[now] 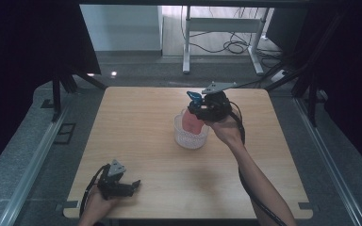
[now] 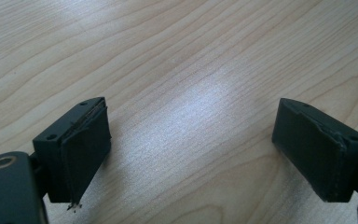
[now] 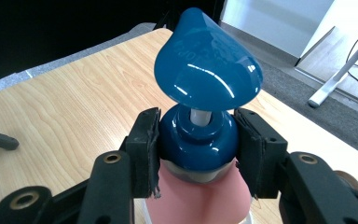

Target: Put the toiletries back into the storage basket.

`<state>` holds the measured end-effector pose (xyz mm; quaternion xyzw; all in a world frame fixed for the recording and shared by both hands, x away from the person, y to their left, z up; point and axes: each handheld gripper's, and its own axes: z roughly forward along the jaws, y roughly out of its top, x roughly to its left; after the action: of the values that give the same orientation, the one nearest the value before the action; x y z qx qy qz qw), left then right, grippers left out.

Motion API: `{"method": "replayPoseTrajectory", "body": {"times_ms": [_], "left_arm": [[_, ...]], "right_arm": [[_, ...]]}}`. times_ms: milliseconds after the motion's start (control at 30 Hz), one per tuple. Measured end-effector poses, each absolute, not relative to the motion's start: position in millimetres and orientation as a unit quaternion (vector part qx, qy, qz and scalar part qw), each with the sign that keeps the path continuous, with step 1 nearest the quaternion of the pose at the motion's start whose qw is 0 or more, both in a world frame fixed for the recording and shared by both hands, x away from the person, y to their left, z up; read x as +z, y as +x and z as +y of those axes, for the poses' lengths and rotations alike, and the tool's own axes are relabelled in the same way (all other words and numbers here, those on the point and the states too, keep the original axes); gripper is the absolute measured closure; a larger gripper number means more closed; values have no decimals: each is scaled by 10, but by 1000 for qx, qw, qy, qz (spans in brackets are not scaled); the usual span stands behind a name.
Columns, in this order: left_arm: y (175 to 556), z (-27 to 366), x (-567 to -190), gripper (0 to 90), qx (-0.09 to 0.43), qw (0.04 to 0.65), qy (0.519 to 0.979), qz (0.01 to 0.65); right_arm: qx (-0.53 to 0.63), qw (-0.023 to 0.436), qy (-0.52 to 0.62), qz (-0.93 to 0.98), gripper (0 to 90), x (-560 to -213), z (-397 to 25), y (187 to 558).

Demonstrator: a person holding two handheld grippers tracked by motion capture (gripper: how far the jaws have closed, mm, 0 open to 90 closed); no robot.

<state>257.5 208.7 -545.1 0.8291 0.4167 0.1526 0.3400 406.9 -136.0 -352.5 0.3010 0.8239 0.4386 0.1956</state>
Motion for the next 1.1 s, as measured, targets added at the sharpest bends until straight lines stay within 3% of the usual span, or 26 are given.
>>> {"method": "replayPoseTrajectory", "body": {"times_ms": [1100], "left_arm": [[2571, 2086, -5450, 112, 151, 340, 829, 418]], "right_arm": [[416, 192, 304, 835, 531, -4003, -1253, 4209]]}}
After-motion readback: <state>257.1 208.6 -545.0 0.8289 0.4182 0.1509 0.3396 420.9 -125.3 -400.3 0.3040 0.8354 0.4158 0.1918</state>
